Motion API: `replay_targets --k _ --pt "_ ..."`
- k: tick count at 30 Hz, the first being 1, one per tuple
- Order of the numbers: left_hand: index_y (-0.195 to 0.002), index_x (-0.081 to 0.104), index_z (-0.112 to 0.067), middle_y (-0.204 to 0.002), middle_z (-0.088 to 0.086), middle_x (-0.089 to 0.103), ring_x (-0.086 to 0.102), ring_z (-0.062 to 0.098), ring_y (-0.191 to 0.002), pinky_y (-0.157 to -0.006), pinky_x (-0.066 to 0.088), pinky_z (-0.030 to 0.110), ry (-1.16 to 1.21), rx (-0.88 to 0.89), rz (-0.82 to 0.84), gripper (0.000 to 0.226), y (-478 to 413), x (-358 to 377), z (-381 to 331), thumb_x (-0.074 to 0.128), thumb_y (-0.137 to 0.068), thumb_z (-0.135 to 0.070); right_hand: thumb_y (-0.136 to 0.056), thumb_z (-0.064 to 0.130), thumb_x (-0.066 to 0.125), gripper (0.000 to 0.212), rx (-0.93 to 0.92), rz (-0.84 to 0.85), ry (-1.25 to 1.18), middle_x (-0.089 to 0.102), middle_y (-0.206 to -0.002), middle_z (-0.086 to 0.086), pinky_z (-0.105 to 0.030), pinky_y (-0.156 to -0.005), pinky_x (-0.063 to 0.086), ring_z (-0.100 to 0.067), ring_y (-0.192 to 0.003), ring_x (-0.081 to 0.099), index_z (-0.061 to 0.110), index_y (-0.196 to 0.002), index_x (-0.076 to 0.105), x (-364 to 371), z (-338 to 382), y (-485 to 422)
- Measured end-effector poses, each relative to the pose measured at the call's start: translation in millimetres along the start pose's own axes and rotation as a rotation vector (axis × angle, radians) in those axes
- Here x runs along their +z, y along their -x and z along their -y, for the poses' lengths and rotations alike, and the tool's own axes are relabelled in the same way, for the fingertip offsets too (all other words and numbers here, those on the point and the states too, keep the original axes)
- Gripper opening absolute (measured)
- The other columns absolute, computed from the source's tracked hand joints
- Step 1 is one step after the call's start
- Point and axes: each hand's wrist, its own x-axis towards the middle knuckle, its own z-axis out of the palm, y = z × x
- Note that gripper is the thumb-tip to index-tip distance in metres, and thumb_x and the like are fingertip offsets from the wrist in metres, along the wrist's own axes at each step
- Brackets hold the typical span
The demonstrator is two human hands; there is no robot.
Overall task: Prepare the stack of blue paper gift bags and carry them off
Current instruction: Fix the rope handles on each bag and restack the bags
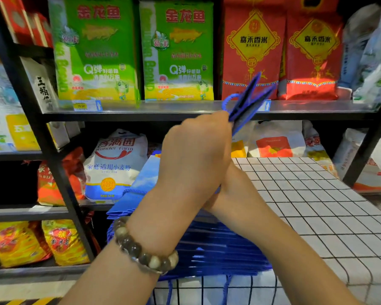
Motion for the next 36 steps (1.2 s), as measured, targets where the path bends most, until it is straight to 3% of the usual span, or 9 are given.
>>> replay_targets --k 2,6,13,16,19,23,26,31,36 --pt "-0.069 0.06 -0.006 -0.055 0.012 0.058 0.051 0.038 -0.05 -0.045 0.034 0.032 0.173 -0.112 -0.069 0.022 -3 -3 0 0.049 -0.085 -0.018 -0.081 0.008 0.059 0.044 -0.043 -0.128 0.094 0.06 -0.115 -0.01 -0.034 -0.088 0.05 -0.024 -0.103 0.059 0.008 -0.123 0.045 6 -1 -3" --pt "-0.061 0.045 -0.023 -0.049 -0.005 0.043 0.046 0.009 -0.05 -0.051 0.037 0.024 0.389 -0.327 -0.142 0.025 1 -9 6 0.051 -0.085 -0.02 -0.076 0.02 0.062 0.076 -0.235 -0.137 0.001 0.046 -0.14 0.006 -0.03 -0.103 0.041 -0.007 -0.126 0.045 0.021 -0.144 0.028 -4 2 -12" --pt "-0.073 0.062 -0.011 -0.063 0.001 0.069 0.069 0.021 -0.059 -0.055 0.055 0.041 0.649 -0.679 -0.029 0.011 17 -14 34 0.059 -0.079 -0.02 -0.074 0.002 0.06 0.041 -0.496 -0.282 0.41 0.068 -0.109 -0.012 -0.001 -0.09 0.033 -0.01 -0.107 0.051 0.003 -0.114 0.064 -36 -15 -9" --pt "-0.065 0.061 -0.007 -0.057 0.004 0.067 0.066 0.026 -0.057 -0.06 0.053 0.048 0.468 -0.722 0.079 0.031 43 -15 40 0.061 -0.075 -0.036 -0.074 0.003 0.06 0.036 -0.506 -0.16 0.507 0.074 -0.087 -0.009 -0.027 -0.066 0.057 -0.019 -0.073 0.068 0.012 -0.108 0.069 -36 -25 -2" --pt "-0.055 0.059 -0.013 -0.053 0.001 0.065 0.065 0.022 -0.058 -0.066 0.052 0.045 0.335 -0.764 0.235 0.043 63 -24 44 0.057 -0.071 -0.053 -0.069 0.001 0.058 0.042 -0.467 -0.092 0.596 0.075 -0.079 -0.004 -0.036 -0.048 0.056 -0.025 -0.06 0.069 0.02 -0.105 0.07 -30 -33 3" --pt "-0.054 0.059 -0.021 -0.048 -0.008 0.058 0.058 0.012 -0.053 -0.051 0.044 0.031 0.118 -0.561 0.289 0.041 70 -43 32 0.048 -0.076 -0.055 -0.075 0.007 0.056 0.037 -0.402 -0.011 0.572 0.075 -0.084 -0.003 -0.039 -0.057 0.058 -0.026 -0.069 0.07 0.023 -0.105 0.071 -32 -30 7" --pt "-0.059 0.06 -0.022 -0.05 -0.008 0.059 0.058 0.015 -0.049 -0.046 0.047 0.034 0.101 -0.317 0.199 0.037 61 -51 17 0.045 -0.082 -0.047 -0.089 0.009 0.048 0.046 -0.357 0.167 0.714 0.068 -0.113 0.007 -0.039 -0.079 0.053 -0.024 -0.098 0.063 0.039 -0.123 0.057 -26 -30 7" --pt "-0.102 0.062 -0.026 -0.105 -0.005 0.064 0.055 0.016 -0.101 -0.079 0.045 0.032 -0.128 -0.166 0.694 0.032 39 -25 12 0.035 -0.094 -0.041 -0.093 0.018 0.044 0.041 -0.259 0.233 0.642 0.063 -0.117 0.017 -0.034 -0.083 0.047 -0.012 -0.103 0.057 0.045 -0.122 0.053 -23 -26 10" --pt "-0.103 0.058 -0.027 -0.104 -0.003 0.063 0.055 0.02 -0.096 -0.077 0.046 0.035 -0.014 -0.192 0.922 0.032 48 -6 14 0.031 -0.097 -0.043 -0.089 0.018 0.056 0.029 -0.09 0.245 0.369 0.063 -0.1 0.029 -0.009 -0.083 0.043 0.007 -0.094 0.056 0.038 -0.107 0.066 -45 -28 11"
